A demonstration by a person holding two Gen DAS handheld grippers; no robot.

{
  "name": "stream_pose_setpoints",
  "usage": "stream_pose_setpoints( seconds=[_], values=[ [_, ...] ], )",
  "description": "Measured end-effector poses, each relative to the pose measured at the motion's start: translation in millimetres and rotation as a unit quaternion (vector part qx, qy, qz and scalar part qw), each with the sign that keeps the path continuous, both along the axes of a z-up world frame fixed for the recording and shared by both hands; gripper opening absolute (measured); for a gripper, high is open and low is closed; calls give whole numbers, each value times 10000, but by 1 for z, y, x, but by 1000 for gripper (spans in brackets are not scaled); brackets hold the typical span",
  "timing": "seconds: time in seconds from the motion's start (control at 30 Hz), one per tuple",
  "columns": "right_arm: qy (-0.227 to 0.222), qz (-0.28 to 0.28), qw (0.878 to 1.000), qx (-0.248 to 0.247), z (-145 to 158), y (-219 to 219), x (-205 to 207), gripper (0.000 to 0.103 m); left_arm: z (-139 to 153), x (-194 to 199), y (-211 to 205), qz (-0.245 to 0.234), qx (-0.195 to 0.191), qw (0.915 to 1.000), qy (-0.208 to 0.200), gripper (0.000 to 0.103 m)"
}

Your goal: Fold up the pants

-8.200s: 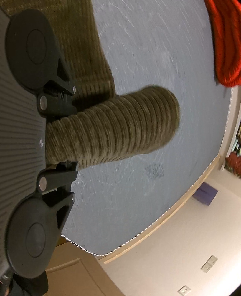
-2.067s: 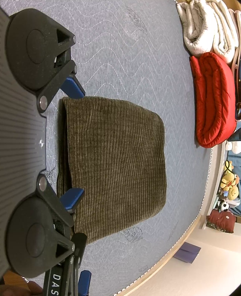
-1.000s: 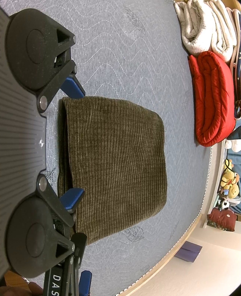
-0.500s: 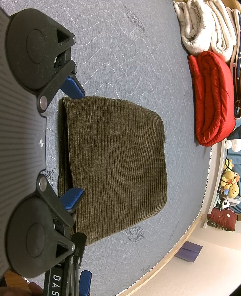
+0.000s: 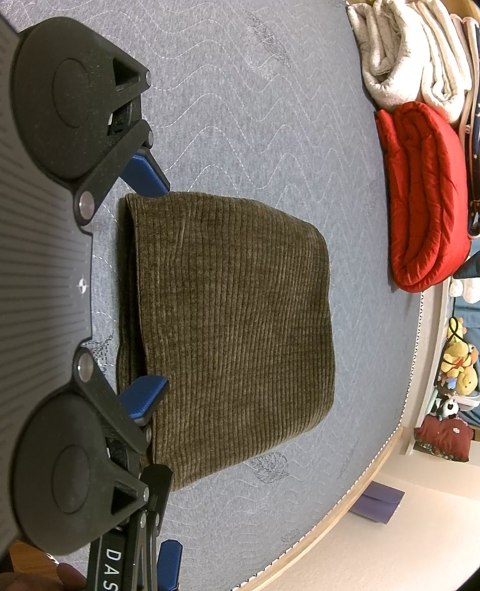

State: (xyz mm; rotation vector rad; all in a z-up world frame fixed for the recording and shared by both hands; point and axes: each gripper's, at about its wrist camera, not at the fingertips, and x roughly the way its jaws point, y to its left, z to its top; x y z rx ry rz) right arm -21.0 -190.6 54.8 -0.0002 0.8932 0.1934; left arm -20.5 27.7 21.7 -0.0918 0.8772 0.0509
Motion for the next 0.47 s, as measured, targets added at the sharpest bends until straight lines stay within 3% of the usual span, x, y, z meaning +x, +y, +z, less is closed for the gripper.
stream_pose_setpoints(
  seconds=[0.47],
  values=[
    [39, 0, 10000, 22, 0, -2, 0, 102, -1, 0, 2, -52, 52, 10000, -39, 103]
  ],
)
